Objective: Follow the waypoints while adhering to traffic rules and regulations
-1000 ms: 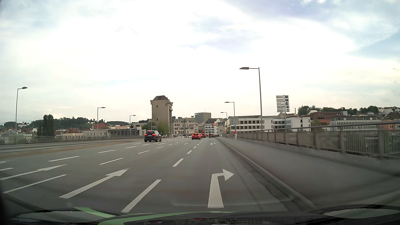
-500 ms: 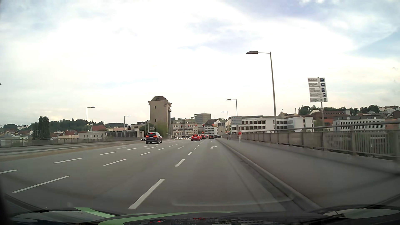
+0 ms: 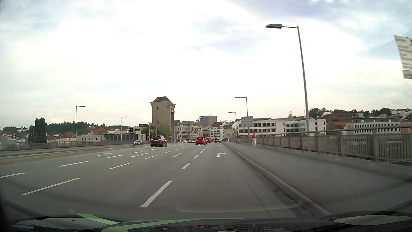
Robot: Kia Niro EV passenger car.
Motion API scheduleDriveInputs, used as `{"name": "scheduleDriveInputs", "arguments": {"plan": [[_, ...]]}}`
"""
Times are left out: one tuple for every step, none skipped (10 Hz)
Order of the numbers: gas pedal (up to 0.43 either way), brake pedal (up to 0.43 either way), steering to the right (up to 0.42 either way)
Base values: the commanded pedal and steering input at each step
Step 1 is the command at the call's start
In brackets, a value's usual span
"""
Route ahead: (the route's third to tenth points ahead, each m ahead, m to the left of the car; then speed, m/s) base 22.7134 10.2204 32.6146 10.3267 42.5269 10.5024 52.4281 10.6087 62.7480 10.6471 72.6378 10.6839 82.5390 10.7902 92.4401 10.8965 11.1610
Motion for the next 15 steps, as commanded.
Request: {"name": "scheduleDriveInputs", "arguments": {"plan": [[0.079, 0.0, 0.0], [0.079, 0.0, -0.001], [0.079, 0.0, -0.001], [0.079, 0.0, -0.001], [0.087, 0.0, -0.001], [0.098, 0.0, -0.001], [0.098, 0.0, -0.001], [0.11, 0.0, -0.001], [0.11, 0.0, -0.001], [0.11, 0.0, -0.001], [0.11, 0.0, -0.001], [0.11, 0.0, -0.001], [0.11, 0.0, -0.001], [0.11, 0.0, -0.001], [0.11, 0.0, -0.001]]}}
